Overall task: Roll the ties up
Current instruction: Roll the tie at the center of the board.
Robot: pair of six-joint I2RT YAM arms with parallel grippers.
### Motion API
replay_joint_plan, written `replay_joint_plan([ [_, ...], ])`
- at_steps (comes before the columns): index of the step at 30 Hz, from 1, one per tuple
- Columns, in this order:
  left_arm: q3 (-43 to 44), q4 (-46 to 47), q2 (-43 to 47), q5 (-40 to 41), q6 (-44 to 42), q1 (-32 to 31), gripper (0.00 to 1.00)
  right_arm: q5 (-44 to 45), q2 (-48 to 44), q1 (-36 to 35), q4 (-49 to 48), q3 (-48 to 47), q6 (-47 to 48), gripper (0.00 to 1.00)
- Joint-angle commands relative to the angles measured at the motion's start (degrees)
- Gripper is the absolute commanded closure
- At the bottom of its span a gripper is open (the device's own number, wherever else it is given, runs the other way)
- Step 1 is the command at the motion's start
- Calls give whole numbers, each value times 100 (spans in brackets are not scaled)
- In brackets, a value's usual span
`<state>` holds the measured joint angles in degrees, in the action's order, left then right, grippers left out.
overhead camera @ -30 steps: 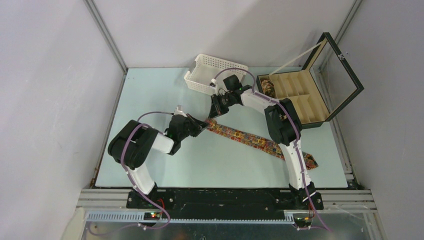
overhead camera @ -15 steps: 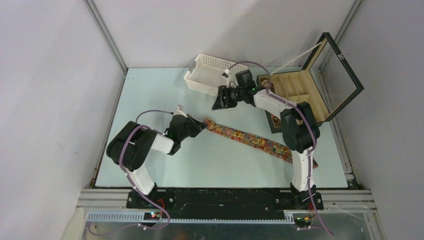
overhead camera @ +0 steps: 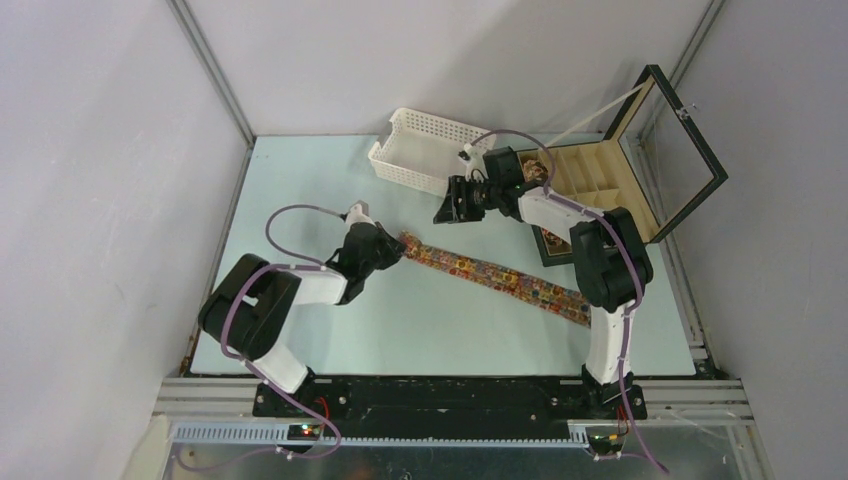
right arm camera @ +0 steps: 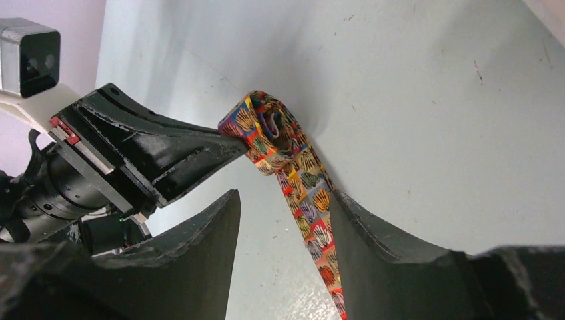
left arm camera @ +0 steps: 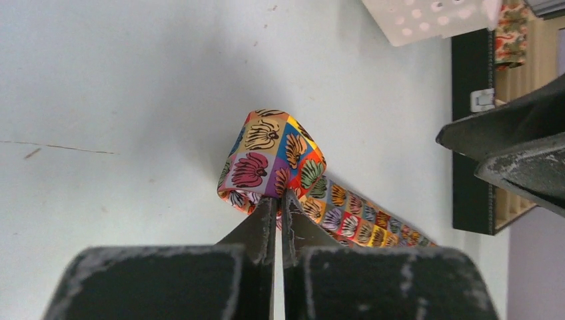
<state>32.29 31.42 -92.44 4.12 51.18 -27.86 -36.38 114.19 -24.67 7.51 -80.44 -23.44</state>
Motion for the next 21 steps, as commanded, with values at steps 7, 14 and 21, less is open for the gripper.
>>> replay_joint_plan([
  [7, 375, -791, 275, 1180, -1069, -338, 100, 35, -403, -16, -224, 87, 24, 45],
  [14, 702, -1351, 261, 1997, -1733, -716, 100, 48, -409, -18, -184, 89, 43, 44],
  [21, 895, -1627, 195, 2669, -2179, -1037, 100, 53, -398, -20, -165, 100, 60, 44],
])
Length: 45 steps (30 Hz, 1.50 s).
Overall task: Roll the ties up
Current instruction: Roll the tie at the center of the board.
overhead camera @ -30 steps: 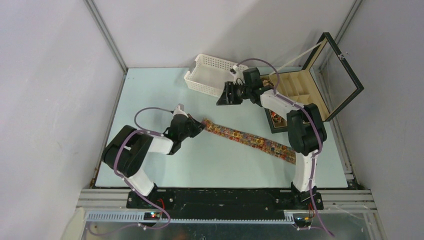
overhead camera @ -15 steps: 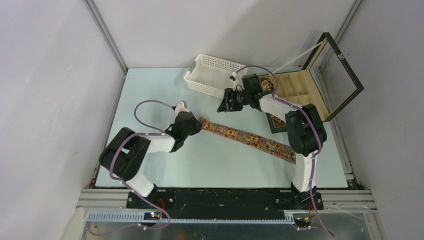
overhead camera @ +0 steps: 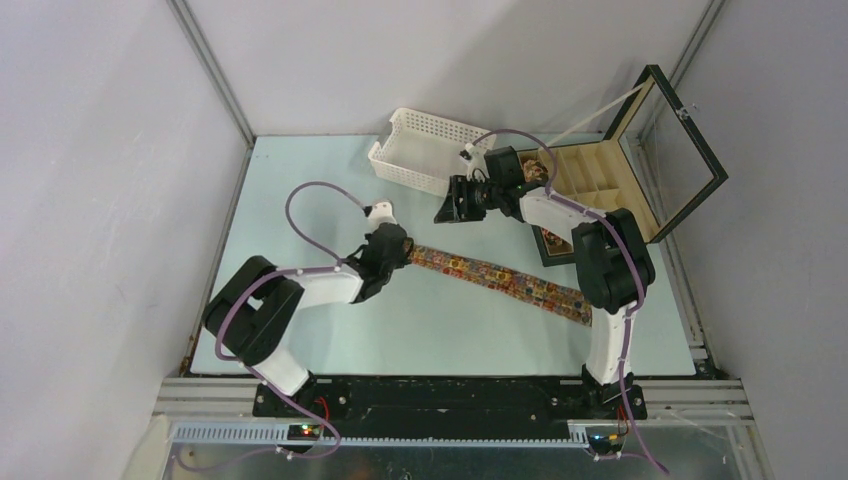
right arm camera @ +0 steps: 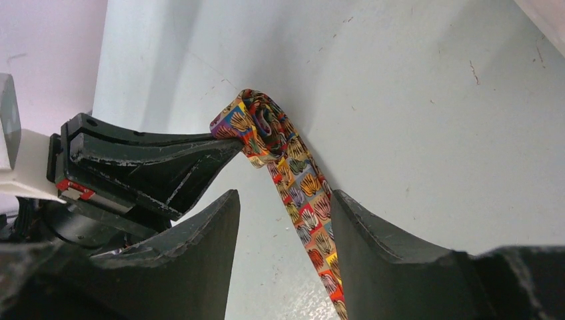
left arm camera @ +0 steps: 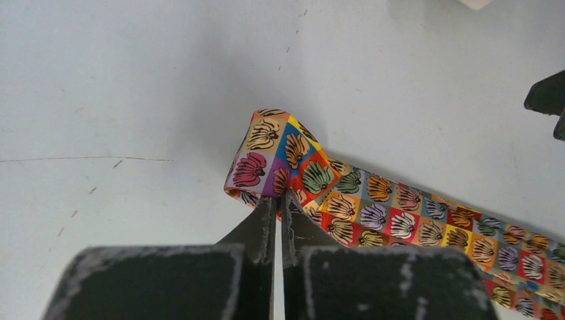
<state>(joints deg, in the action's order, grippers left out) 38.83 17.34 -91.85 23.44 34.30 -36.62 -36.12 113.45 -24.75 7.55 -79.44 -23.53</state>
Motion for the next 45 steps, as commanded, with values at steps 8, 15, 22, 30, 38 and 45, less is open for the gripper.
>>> replay_joint_plan([
  [8, 501, -428, -63, 1502, -950, -727, 100, 34, -338, -4, -191, 4, 67, 44],
  [15, 702, -544, -249, 1996, -1209, -1100, 100, 35, -341, -5, -163, 7, 61, 44],
  [22, 854, -664, -542, 2316, -1399, -1329, 100, 17, -348, -3, -178, 7, 68, 44],
  [30, 1127, -817, -871, 2740, -1740, -1509, 100, -8, -358, 0, -197, 7, 59, 43],
  [38, 1250, -825, -1042, 2869, -1983, -1673, 100, -34, -358, 12, -243, -5, 37, 44],
  [45, 1302, -798, -1200, 2952, -2085, -1817, 100, -44, -405, 52, -268, -3, 17, 43],
])
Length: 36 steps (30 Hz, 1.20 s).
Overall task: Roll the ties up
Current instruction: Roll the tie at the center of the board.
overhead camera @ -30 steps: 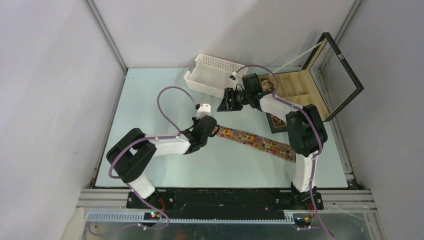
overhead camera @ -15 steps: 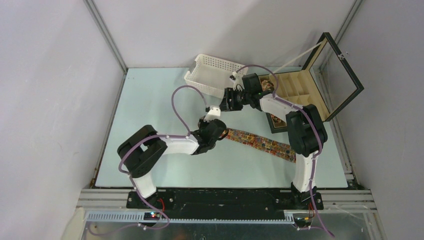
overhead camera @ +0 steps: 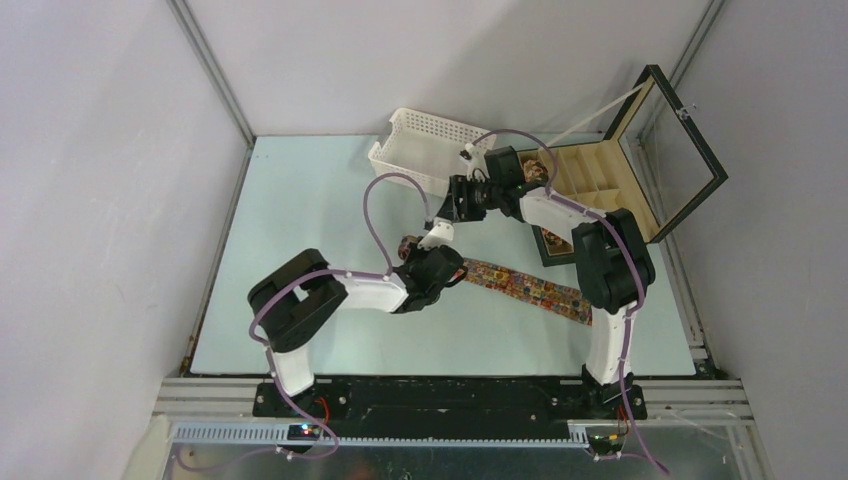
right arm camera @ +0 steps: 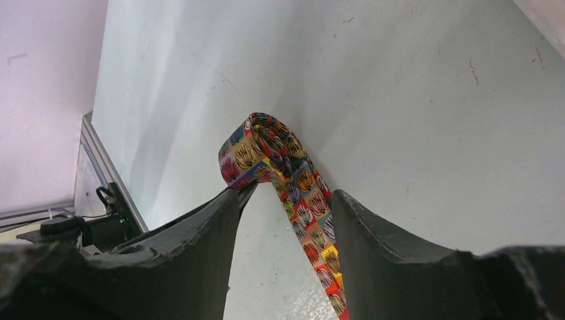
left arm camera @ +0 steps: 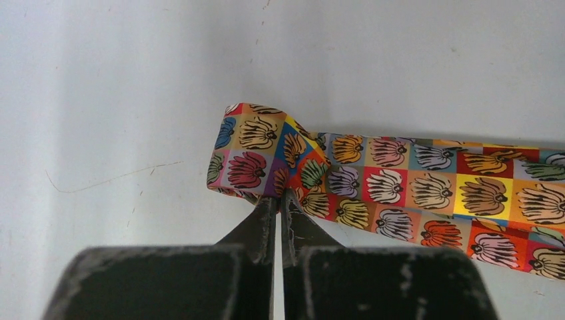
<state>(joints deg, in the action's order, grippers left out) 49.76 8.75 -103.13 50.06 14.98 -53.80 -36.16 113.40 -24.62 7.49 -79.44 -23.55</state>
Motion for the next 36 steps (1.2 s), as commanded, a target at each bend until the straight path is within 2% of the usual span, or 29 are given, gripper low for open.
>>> replay_joint_plan([
  [1, 221, 63, -92, 292, -158, -106, 100, -55, -405, 52, -268, -2, 13, 43],
  [17, 188, 305, -304, -117, -219, -267, 100, -177, -317, 78, -160, -160, -11, 41],
  [26, 245, 400, -415, -475, -311, -262, 100, -455, 43, 60, 212, -519, 110, 40],
  [28, 271, 404, -451, -521, -324, -262, 100, -510, 123, 36, 324, -615, 151, 38],
  [31, 293, 393, -505, -582, -342, -262, 100, -654, 314, -11, 600, -899, 279, 28],
  [36, 322, 372, -585, -594, -356, -262, 100, -823, 677, -166, 1202, -1470, 650, 26],
])
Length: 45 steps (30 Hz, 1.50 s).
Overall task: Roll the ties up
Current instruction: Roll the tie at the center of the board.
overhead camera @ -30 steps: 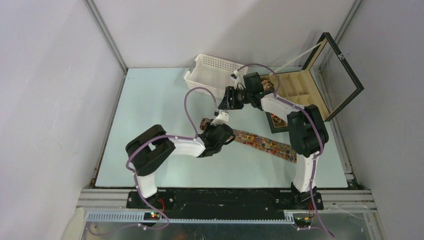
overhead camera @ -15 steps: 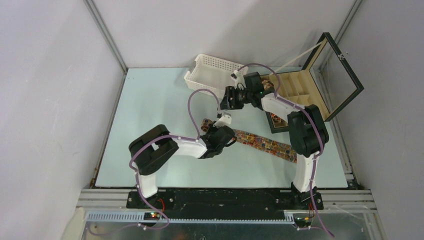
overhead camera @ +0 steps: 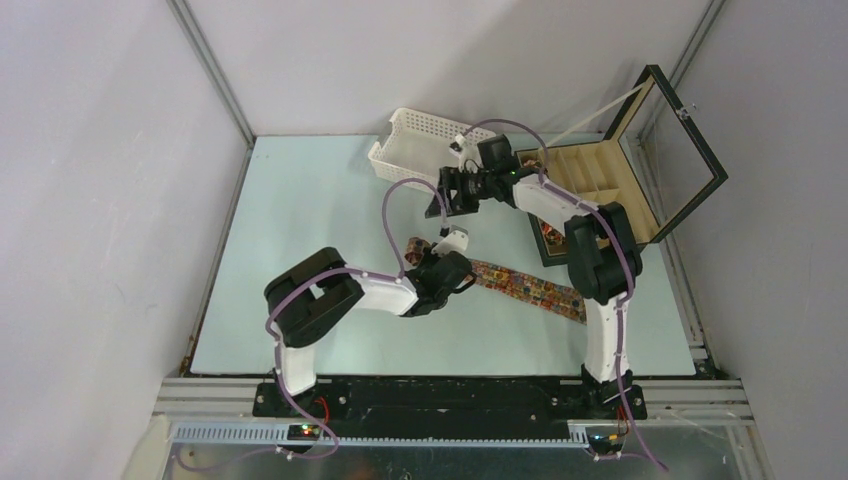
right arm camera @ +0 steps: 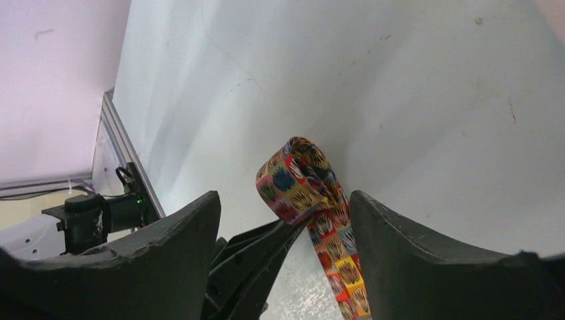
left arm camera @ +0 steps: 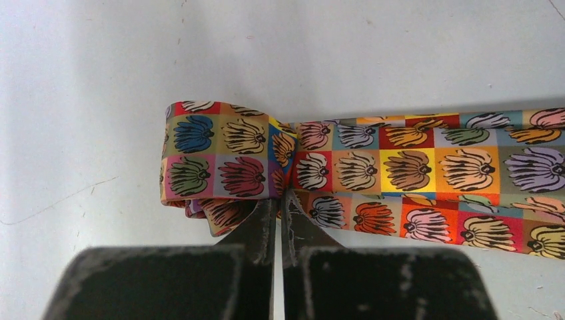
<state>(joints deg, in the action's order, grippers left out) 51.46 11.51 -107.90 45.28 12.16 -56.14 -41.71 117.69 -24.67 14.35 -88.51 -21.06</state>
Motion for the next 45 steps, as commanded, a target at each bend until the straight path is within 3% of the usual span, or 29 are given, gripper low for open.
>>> replay_joint_plan([
  [1, 160, 93, -126, -102, -80, -29, 100, -283, 356, -179, 657, -703, 449, 26],
  [20, -60, 639, -160, -212, -516, 11, 100, -597, 1467, -375, 1951, -2112, 1150, 24],
  [24, -188, 781, -78, -333, -556, 68, 100, -673, 1644, -434, 2111, -2321, 1268, 28],
  [34, -333, 931, 9, -379, -665, 182, 100, -875, 1749, -478, 2080, -2338, 1269, 39],
  [45, -359, 925, -11, -261, -715, 291, 100, -853, 1684, -491, 2004, -2225, 1228, 40],
])
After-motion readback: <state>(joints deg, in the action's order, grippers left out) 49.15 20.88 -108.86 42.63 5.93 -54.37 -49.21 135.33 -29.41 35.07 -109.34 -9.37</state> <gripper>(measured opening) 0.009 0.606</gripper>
